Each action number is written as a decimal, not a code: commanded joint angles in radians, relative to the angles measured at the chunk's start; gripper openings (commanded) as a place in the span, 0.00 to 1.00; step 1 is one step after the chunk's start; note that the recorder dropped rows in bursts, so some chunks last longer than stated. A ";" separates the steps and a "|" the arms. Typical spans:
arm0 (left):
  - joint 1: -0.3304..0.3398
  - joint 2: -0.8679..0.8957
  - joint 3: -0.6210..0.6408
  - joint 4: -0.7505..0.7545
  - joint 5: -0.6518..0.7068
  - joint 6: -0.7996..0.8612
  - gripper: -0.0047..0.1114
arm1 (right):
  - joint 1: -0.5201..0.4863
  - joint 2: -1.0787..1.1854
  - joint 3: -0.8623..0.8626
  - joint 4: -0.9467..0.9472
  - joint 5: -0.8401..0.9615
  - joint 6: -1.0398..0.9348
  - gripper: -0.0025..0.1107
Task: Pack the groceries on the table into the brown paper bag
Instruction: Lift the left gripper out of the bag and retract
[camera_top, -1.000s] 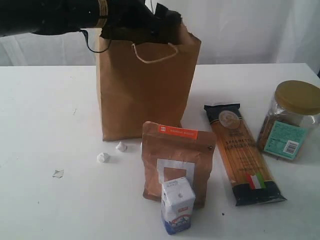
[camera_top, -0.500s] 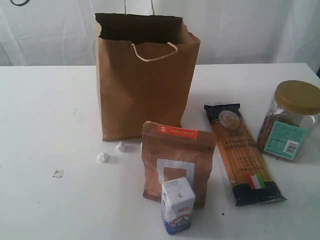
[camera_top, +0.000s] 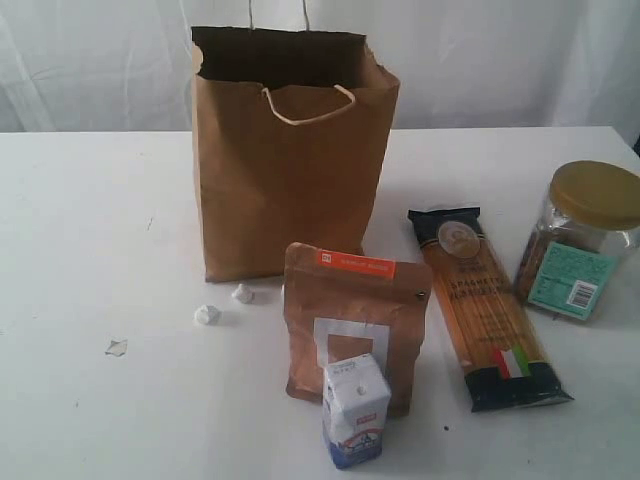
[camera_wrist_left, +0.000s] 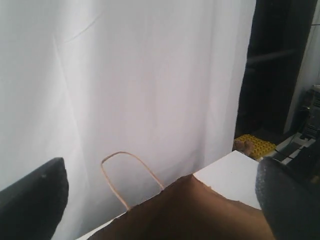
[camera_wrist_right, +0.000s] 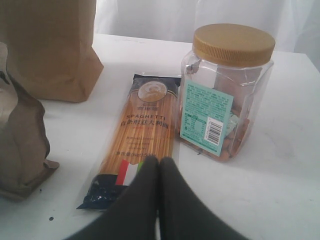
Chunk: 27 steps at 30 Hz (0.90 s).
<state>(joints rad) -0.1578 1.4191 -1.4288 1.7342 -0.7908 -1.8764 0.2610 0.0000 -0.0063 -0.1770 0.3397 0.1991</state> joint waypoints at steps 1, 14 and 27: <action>0.048 -0.067 0.052 0.010 -0.006 -0.010 0.91 | 0.000 0.000 0.006 -0.001 -0.004 0.000 0.02; 0.057 -0.245 0.289 0.010 -0.013 0.026 0.85 | 0.000 0.000 0.006 -0.001 -0.004 0.000 0.02; 0.057 -0.378 0.506 0.010 0.028 0.007 0.04 | 0.000 0.000 0.006 -0.001 -0.004 0.000 0.02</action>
<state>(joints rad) -0.1057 1.0725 -0.9501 1.7361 -0.7702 -1.8603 0.2610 0.0000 -0.0063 -0.1770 0.3397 0.1991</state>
